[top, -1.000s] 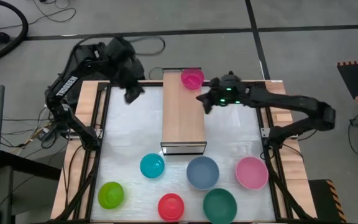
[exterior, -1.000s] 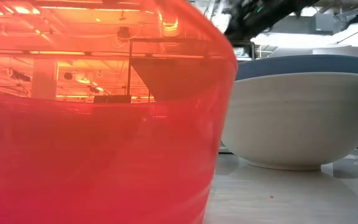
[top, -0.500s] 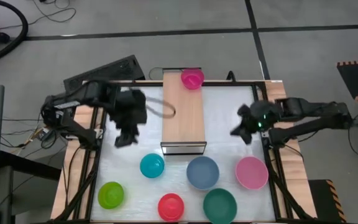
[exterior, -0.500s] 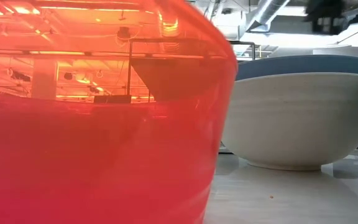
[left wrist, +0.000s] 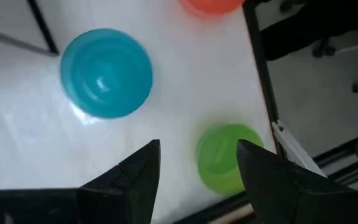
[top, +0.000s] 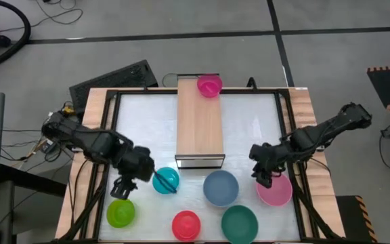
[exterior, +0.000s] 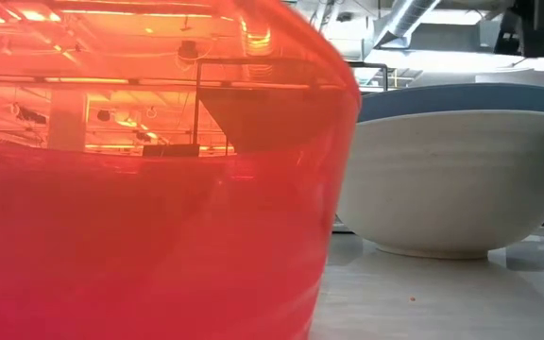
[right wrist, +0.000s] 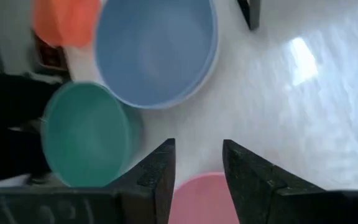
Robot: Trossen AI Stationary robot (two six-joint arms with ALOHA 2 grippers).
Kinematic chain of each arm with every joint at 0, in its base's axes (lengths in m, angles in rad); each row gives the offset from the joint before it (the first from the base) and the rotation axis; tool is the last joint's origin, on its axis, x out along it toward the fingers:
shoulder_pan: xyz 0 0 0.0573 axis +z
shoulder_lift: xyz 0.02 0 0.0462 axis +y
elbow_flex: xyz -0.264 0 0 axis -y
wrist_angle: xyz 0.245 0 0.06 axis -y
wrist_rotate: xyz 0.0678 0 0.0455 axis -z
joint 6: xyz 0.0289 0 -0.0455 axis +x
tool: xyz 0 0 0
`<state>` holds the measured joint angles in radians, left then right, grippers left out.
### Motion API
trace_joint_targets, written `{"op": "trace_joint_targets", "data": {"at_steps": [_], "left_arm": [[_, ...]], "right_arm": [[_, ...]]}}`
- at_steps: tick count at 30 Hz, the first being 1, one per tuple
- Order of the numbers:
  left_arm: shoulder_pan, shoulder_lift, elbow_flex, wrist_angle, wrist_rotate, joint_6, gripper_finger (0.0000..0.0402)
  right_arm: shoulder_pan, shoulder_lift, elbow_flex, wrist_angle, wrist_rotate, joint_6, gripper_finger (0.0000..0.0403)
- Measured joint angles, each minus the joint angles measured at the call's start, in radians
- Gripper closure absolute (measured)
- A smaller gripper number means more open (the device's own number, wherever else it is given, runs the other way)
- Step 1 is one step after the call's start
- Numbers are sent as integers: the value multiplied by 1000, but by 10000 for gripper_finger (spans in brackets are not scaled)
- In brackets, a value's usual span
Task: Place and stack bowls onto a shelf
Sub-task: Stack the green bowl on top of the pink bowl on the shelf
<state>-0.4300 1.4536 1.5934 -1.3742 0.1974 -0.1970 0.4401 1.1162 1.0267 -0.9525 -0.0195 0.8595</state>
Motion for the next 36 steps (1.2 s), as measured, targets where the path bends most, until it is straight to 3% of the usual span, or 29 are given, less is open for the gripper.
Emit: {"op": "trace_joint_targets", "data": {"at_steps": [5, 9, 14, 21, 30, 36], "left_arm": [[-29, 3, -90, 158, -17, -219, 207], [-78, 3, -170, 162, -38, -392, 207], [-223, 3, -272, 173, 44, -382, 207], [-370, 3, -453, 241, -17, -323, 207], [-397, 3, -709, 472, -126, -395, 207], [-396, 3, -842, 609, -46, -385, 210]], "right_arm": [[50, 9, 0, -20, -5, -13, 241], [88, 8, 0, -33, -5, -39, 241], [132, 8, 0, -34, -5, -23, 241], [180, 9, 0, 18, 75, 121, 242], [224, 9, 0, 134, 121, 245, 242], [249, 9, 0, 132, 158, 322, 242]]}}
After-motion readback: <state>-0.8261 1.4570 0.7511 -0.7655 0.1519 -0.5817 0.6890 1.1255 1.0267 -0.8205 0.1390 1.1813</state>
